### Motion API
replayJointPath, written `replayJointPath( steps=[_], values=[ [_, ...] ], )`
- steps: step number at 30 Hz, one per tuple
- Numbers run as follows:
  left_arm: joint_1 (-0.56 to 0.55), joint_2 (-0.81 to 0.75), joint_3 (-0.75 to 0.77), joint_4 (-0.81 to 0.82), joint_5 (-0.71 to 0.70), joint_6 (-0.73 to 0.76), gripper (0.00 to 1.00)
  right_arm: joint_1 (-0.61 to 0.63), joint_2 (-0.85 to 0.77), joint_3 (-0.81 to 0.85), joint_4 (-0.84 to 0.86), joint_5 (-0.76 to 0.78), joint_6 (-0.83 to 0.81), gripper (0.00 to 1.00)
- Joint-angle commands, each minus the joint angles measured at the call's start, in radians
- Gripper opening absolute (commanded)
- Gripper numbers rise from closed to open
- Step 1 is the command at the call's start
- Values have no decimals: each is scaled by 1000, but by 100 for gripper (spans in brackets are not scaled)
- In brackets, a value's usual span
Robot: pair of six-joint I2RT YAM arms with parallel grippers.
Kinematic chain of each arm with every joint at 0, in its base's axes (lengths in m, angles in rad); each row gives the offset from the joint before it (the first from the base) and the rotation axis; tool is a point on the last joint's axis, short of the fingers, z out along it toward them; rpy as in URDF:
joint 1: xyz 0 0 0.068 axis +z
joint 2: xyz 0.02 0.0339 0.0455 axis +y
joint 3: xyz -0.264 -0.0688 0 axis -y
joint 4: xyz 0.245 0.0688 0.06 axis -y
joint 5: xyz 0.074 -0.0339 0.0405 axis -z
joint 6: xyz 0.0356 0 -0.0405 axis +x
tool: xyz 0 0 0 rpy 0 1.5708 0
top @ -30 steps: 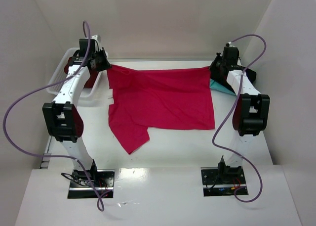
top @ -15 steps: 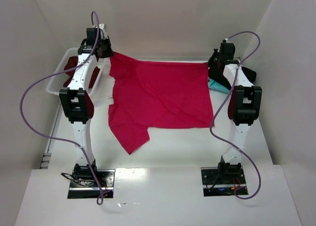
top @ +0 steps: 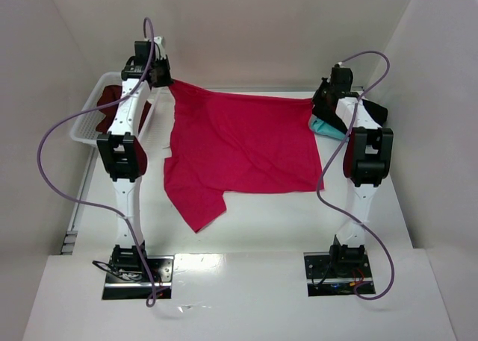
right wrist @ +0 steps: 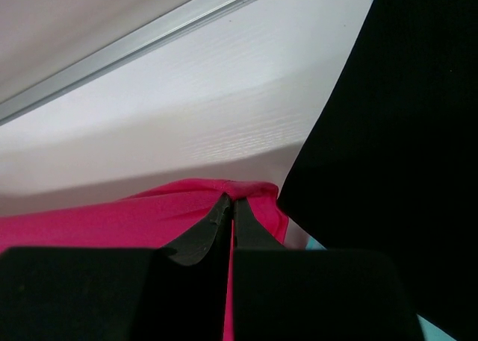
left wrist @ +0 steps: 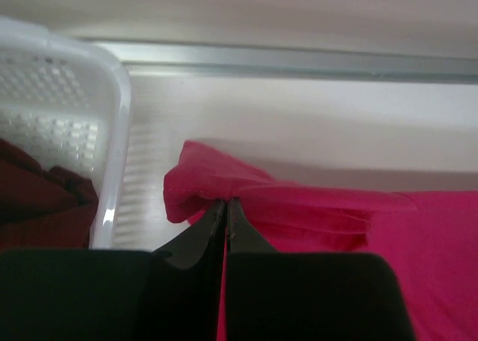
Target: Fold and stack the t-shirts
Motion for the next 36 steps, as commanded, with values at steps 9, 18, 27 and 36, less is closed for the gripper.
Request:
replayJointPath(
  steps=[9, 18, 27, 36],
  values=[
    [-58, -414, -479, 102, -109, 16, 0, -15, -168, -126, 48, 46, -22, 0],
    [-58, -646, -881, 168, -85, -68, 0, -24, -255, -345, 109, 35, 10, 0],
    [-67, -703, -1094, 190, -40, -134, 0, -24, -313, -510, 168, 35, 30, 0],
    [-107, -784, -1231, 199, -30, -165, 0, -24, -353, -590, 179, 35, 51, 0]
  ],
)
